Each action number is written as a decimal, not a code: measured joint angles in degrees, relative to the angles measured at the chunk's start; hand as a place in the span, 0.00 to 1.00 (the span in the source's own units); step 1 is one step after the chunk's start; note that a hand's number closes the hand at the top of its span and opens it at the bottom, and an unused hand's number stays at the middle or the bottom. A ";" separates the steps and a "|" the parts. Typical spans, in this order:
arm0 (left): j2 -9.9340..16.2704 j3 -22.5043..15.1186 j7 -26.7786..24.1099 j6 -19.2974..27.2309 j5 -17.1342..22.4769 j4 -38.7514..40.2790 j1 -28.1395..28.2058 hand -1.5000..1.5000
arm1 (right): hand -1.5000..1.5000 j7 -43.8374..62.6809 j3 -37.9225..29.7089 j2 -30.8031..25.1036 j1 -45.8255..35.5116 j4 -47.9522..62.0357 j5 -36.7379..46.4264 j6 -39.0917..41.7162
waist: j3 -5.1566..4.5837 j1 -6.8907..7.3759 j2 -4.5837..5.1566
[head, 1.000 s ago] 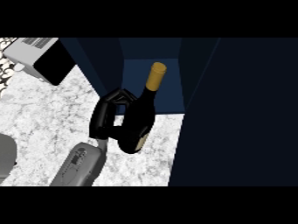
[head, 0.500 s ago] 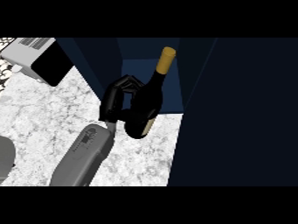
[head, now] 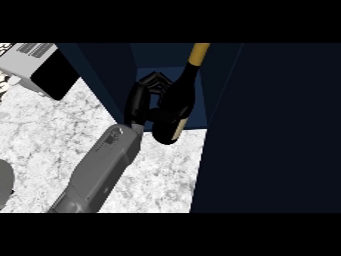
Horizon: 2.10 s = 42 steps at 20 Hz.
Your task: Pick up the wine, place it into the cabinet and close the cabinet
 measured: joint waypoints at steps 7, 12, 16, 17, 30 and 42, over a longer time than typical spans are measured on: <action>0.00 -0.85 -0.43 2.91 1.39 11.59 -8.17 1.00 | 0.00 -1.52 0.16 0.84 0.40 0.31 -0.50 0.50 | -0.01 -1.00 0.38; 0.01 -0.01 -0.42 4.33 3.28 17.84 -11.96 1.00 | 0.00 -2.25 0.36 0.62 1.40 0.28 -0.81 1.01 | -0.03 -1.65 0.57; 0.06 2.15 -1.31 4.03 5.17 22.02 -14.47 1.00 | 0.00 -3.13 0.07 0.65 1.69 0.39 -1.14 1.77 | -0.02 -2.00 0.85; 0.05 2.56 -1.59 3.98 5.50 23.00 -14.91 1.00 | 0.00 -3.00 0.21 0.69 1.73 0.39 -1.19 1.79 | -0.03 -2.11 0.90; 1.88 6.07 -6.07 4.97 5.83 32.60 -20.28 0.00 | 0.00 -6.14 -0.45 1.18 3.18 0.73 -2.09 3.94 | -0.03 -3.37 1.63; 3.81 5.87 -8.23 10.41 3.60 37.89 -23.79 0.00 | 0.00 -9.15 -0.59 1.22 4.67 1.04 -2.73 6.61 | -0.03 -4.19 2.03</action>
